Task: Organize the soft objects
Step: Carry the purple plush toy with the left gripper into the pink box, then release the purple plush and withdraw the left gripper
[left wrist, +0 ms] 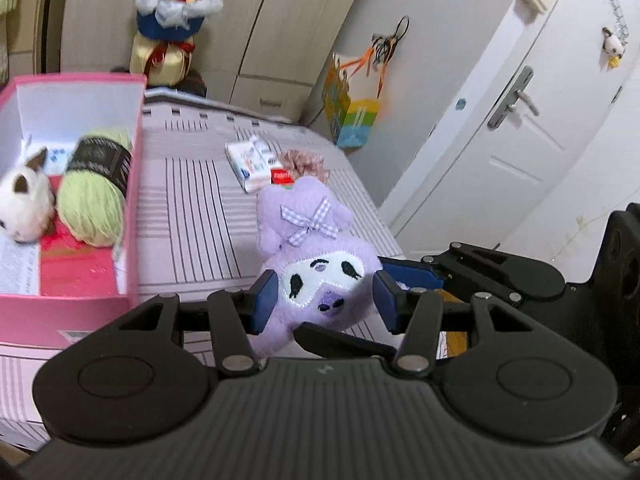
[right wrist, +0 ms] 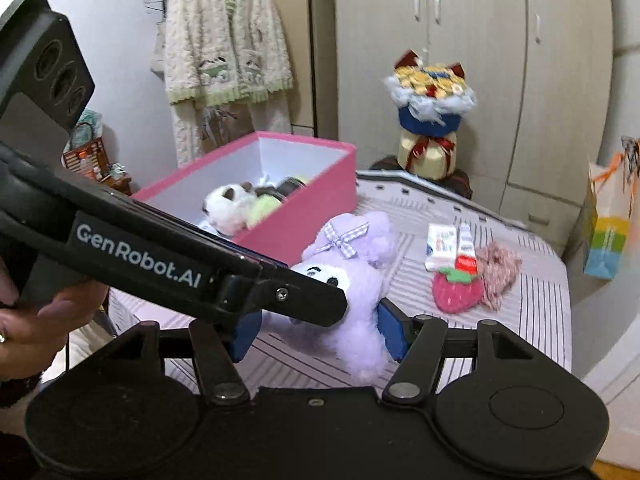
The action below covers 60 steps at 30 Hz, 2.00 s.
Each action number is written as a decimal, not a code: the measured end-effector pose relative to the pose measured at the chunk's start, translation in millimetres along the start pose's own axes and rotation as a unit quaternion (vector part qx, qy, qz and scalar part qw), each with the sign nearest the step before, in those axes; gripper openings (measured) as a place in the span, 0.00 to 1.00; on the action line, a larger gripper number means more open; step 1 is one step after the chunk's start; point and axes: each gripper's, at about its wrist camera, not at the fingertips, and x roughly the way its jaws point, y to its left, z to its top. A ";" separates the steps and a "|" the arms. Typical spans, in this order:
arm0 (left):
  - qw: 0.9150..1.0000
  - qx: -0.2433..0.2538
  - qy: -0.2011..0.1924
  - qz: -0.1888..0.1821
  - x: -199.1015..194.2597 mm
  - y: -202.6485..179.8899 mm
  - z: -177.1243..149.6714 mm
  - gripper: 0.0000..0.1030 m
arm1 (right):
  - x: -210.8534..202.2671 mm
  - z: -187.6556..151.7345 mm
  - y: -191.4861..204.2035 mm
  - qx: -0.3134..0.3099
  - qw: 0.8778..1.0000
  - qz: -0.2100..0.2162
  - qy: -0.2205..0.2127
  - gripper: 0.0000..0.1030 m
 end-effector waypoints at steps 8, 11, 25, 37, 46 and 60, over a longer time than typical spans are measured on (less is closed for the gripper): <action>0.998 0.017 -0.057 0.023 -52.3 5.3 8.5 0.49 | -9.2 31.6 30.9 -0.038 0.998 0.020 -0.036 0.66; 0.997 0.016 -0.071 0.036 -66.7 14.2 12.9 0.49 | -2.1 44.3 38.7 -0.038 0.998 0.040 -0.042 0.66; 0.989 -0.047 -0.090 0.105 -87.7 92.2 22.4 0.49 | 83.2 83.3 66.7 -0.048 0.989 0.137 -0.034 0.66; 0.985 -0.065 -0.035 0.157 -53.2 151.1 33.5 0.48 | 168.6 87.4 69.0 0.012 0.982 0.183 0.042 0.66; 0.986 -0.080 -0.014 0.146 -40.8 171.2 30.2 0.49 | 187.3 83.4 71.2 0.018 0.982 0.176 0.072 0.66; 0.986 -0.035 -0.044 0.159 -74.9 145.7 21.2 0.63 | 141.5 85.2 76.0 -0.049 0.990 0.125 0.046 0.68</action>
